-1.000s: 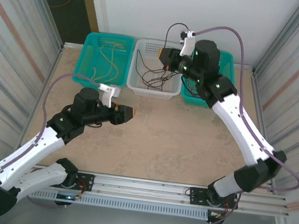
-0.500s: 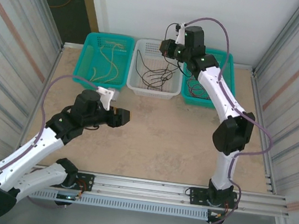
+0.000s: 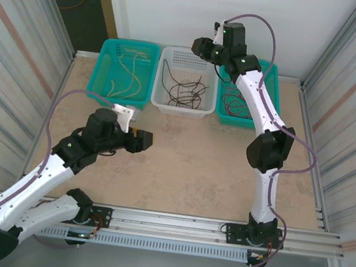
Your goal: Untangle the cables
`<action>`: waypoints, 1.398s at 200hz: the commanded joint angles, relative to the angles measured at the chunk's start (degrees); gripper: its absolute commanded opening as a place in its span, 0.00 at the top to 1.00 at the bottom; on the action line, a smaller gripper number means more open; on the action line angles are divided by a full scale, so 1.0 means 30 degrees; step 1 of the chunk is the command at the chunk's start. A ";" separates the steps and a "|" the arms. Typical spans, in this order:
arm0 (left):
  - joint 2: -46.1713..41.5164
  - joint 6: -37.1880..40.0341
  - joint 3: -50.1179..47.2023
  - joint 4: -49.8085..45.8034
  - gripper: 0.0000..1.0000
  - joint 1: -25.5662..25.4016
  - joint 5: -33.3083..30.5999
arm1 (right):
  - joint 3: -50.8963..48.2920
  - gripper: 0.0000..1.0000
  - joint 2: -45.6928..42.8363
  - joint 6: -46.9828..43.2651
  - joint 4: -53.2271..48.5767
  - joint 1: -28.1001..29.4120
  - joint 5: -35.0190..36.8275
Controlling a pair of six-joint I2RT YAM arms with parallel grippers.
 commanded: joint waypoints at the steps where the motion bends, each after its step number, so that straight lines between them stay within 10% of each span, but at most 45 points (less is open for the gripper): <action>1: -0.0307 0.0373 -0.0059 -0.0387 0.34 0.0135 -0.0388 | 0.0483 0.56 -0.0293 -0.0116 -0.1193 0.0036 0.0172; 41: -0.0305 0.0646 0.1217 -0.1766 0.27 0.0161 -0.2567 | -0.3659 0.39 -0.4492 -0.1382 -0.1113 0.0682 0.1627; 84: -0.1482 0.2036 0.2044 -0.2434 0.06 0.0164 -0.7202 | -1.5315 0.24 -1.3111 -0.2479 0.2289 0.1615 0.4436; 151: -0.1585 0.3768 -0.4150 0.6845 0.01 0.0706 -1.8290 | -2.7842 0.02 -2.4186 -0.2185 0.4223 0.1798 0.9715; 235: 0.4901 0.6027 -0.7070 1.3015 0.01 0.9043 -1.3224 | -3.5038 0.01 -2.4919 -0.1509 0.8356 -0.0331 1.8382; 279: 0.9117 0.6886 -0.7697 1.9183 0.01 1.0610 -0.9482 | -3.6260 0.01 -2.1996 -0.2965 1.1136 -0.3847 2.0945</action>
